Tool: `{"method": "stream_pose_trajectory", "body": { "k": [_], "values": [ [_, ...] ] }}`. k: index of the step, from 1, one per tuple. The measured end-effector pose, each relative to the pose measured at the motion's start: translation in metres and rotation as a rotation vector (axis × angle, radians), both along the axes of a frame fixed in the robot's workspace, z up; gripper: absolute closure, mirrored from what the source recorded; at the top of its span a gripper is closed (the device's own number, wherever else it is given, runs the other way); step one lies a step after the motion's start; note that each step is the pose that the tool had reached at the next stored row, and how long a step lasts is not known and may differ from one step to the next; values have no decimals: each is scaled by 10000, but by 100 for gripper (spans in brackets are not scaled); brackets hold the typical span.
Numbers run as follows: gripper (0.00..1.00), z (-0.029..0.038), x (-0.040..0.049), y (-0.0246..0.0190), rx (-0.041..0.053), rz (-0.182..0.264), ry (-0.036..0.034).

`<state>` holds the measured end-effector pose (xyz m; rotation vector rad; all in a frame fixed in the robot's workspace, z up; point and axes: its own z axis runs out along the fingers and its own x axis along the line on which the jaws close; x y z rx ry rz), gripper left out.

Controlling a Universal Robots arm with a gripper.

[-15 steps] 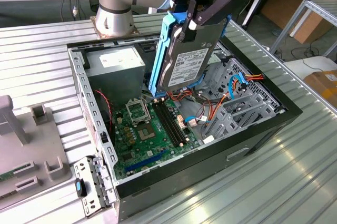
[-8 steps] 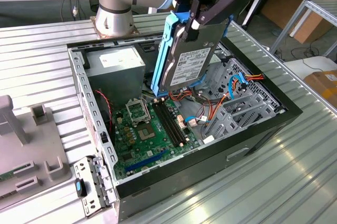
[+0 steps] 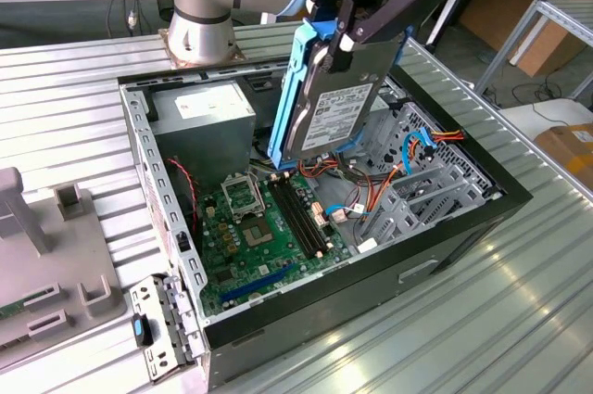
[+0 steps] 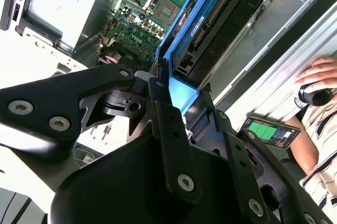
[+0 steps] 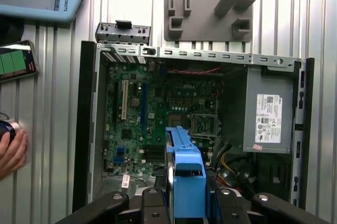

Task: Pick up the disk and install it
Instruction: 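Pick up the disk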

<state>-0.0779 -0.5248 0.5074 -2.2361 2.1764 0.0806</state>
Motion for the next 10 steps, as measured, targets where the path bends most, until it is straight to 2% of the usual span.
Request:
{"method": "stream_pose_trajectory", "body": {
  "k": [7, 10],
  "values": [
    [64, 0, 5, 0, 0, -1, 0],
    [64, 0, 41, 2, -1, -1, 1]
  ]
}}
